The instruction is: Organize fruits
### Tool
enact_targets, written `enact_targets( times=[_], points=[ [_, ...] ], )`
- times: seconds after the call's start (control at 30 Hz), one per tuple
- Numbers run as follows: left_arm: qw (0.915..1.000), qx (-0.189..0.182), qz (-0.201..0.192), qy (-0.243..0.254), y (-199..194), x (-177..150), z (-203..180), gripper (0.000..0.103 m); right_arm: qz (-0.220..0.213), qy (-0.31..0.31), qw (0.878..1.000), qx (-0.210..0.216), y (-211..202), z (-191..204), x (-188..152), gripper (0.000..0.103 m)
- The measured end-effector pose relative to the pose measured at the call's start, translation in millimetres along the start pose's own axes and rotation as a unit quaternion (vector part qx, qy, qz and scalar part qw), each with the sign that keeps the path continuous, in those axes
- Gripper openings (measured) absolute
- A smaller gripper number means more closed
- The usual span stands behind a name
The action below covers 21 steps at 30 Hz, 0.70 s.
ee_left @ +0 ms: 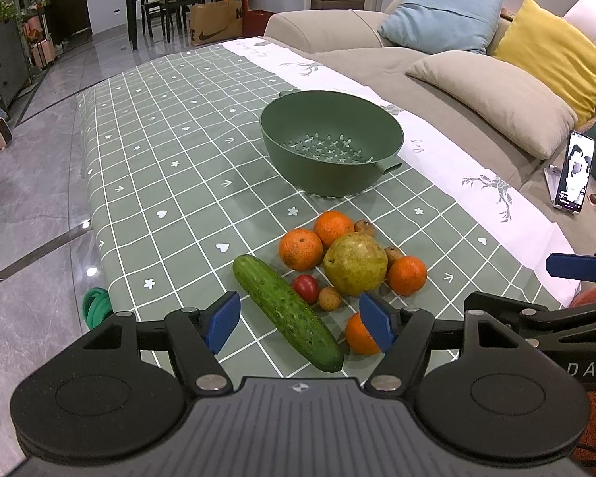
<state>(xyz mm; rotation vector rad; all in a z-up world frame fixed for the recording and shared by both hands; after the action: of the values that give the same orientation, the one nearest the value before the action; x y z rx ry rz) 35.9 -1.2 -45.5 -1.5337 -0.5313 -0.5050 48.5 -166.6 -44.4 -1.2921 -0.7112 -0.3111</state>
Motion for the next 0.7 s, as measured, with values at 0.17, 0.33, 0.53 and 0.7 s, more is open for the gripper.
enact_targets(
  times=[0.17,0.33,0.53,0.7],
  points=[
    [1.0000,0.001,0.000,-0.001,-0.2,-0.9,0.9,0.081,0.000,0.000,1.000,0.000,-0.1,0.3,0.2,0.098],
    [1.0000,0.000,0.000,-0.001,-0.4,-1.3,1.4,0.081,0.001,0.001,1.000,-0.001,-0.3,0.4,0.5,0.098],
    [1.0000,0.001,0.003,-0.002,0.2,-1.3,2.4,0.081,0.003,0.002,1.000,0.000,-0.1,-0.4,0.3,0.098],
    [1.0000,-0.001,0.006,-0.007,3.1,2.3,4.5,0.081,0.008,0.013,1.000,0.005,5.7,-4.7,0.8,0.098]
  ],
)
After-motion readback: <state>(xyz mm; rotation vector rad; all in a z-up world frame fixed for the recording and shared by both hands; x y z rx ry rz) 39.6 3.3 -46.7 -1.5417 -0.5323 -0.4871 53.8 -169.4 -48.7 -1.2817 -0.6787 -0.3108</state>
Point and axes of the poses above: each gripper's, at about its wrist camera, not at the fingertips, and y roughly the way its jaws point, z to its left, x to its top, the point moved 6 cm from there along y, roughly the way its jaws point
